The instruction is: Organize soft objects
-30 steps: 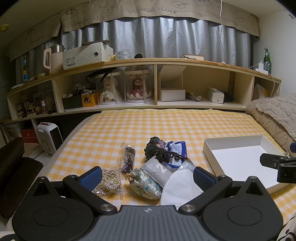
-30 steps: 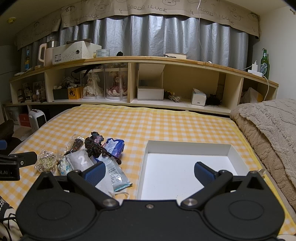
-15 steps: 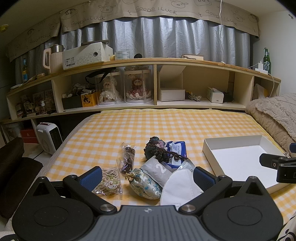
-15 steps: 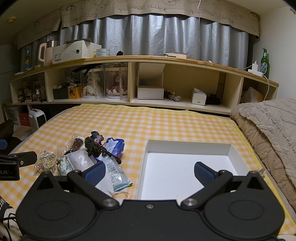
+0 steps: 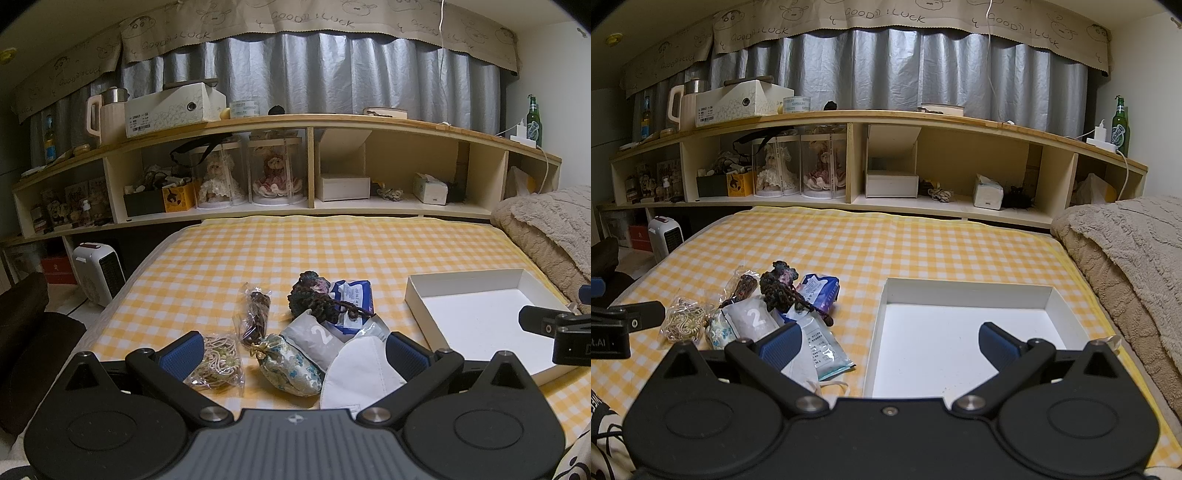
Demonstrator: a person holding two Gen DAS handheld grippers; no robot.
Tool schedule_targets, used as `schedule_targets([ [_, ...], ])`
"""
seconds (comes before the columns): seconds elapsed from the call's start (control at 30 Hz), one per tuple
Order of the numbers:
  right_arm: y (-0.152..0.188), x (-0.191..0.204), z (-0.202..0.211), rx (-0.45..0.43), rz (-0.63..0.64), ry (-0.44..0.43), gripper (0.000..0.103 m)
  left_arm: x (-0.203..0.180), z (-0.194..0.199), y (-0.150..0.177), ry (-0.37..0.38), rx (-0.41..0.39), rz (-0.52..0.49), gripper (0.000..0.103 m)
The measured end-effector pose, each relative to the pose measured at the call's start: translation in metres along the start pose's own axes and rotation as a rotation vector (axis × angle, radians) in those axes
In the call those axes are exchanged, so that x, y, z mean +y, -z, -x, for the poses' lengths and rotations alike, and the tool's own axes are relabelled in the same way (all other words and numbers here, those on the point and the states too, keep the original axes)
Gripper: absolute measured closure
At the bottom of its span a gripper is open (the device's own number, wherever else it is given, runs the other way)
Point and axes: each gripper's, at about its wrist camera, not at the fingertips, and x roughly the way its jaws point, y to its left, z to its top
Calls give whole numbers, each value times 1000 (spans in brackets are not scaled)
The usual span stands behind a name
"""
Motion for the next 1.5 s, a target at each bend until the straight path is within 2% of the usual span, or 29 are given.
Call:
schedule_targets([
  [0.3,3,-3,-1,-5,-4,4,0,-4,-2,5,11,4,7,0],
  [0.47,-2,6,0,-32,10,-34,0,-1,-5,-2,10,5,21,0],
  [0.57,-7,6,2,-44,15,-28,0,0,-6,-7,4,9,38,0],
  [0.67,-14,3,0,-59,11,-15,0,3,-8,-16,14,9,68,0],
  [0.83,-31,-1,-10,-72,-13,-43,0,4,-18,-35,40,3,98,0],
  [0.97,-47,-1,-20,-97,9,-57,0,0,-39,-50,45,41,55,0],
  [1.07,-60,1,-29,-117,31,-57,0,1,-56,-59,60,56,68,0],
  [1.23,-81,-4,-55,-145,-67,-113,0,3,-86,-81,74,84,91,0],
  [1.4,-103,-2,-95,-89,-134,-160,0,5,-124,-102,58,112,119,0],
  [1.5,-116,-1,-121,-42,-188,-161,0,10,-153,-108,68,166,170,0],
])
